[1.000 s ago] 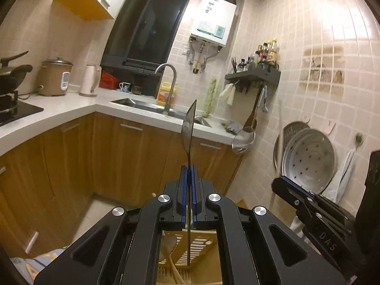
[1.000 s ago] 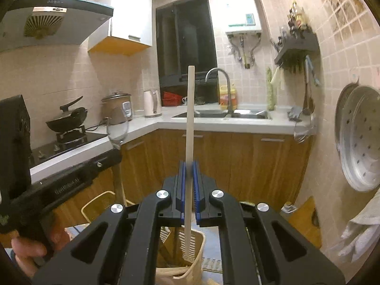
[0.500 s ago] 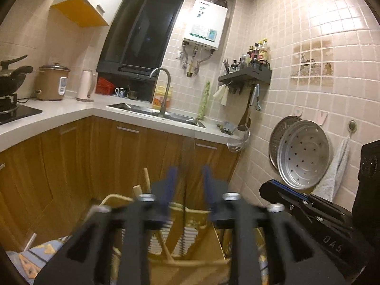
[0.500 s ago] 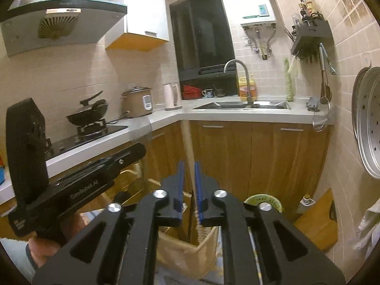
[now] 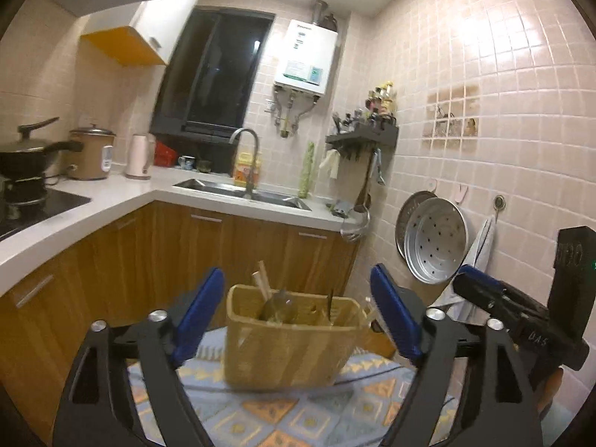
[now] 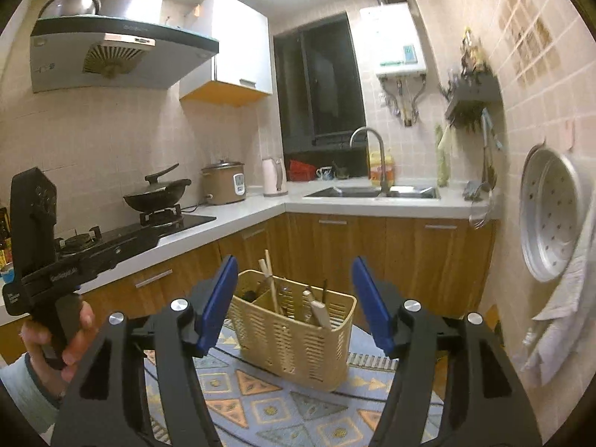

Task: Organize utensils

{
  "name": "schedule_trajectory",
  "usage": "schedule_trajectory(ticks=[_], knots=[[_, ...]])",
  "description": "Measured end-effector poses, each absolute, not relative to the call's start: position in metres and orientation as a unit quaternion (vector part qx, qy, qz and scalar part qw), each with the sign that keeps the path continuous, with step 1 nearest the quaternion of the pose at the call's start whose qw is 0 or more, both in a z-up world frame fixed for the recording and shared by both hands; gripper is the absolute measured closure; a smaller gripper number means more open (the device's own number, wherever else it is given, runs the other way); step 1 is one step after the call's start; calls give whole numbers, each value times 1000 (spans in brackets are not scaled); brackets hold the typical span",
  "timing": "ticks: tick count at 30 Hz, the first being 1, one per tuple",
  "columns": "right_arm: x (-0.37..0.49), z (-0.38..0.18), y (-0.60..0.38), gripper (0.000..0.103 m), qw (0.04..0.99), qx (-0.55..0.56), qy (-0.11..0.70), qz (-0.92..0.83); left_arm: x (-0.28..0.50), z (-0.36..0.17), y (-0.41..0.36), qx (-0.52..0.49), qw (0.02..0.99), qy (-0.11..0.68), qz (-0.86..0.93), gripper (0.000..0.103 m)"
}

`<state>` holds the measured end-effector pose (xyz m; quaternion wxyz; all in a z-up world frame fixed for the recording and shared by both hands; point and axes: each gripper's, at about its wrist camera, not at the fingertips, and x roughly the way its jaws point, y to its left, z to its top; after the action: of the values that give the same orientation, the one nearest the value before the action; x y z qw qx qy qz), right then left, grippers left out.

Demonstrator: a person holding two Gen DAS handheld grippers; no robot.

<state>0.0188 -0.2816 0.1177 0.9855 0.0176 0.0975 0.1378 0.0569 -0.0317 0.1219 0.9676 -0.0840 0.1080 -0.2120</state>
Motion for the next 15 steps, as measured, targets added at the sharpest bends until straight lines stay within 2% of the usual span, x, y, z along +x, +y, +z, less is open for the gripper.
schedule_trajectory(ticks=[1, 2, 7, 11, 13, 15], knots=[[10, 116, -277, 38, 988, 11, 95, 121, 49, 120, -26, -89, 969, 103, -204, 12], [0, 111, -272, 37, 990, 9, 91, 105, 39, 116, -19, -92, 973, 98, -187, 10], [-35, 81, -256, 16, 996, 35, 73, 47, 8, 87, -5, -79, 983, 99, -131, 10], [-49, 54, -244, 12, 998, 31, 23, -40, -2, 58, -18, -36, 994, 86, -61, 10], [-54, 39, -237, 11, 996, 26, -4, -83, -9, 42, -29, -10, 998, 54, 8, 10], [-53, 30, -233, 8, 996, 21, -4, -87, -11, 31, -34, -6, 999, 47, 21, 8]])
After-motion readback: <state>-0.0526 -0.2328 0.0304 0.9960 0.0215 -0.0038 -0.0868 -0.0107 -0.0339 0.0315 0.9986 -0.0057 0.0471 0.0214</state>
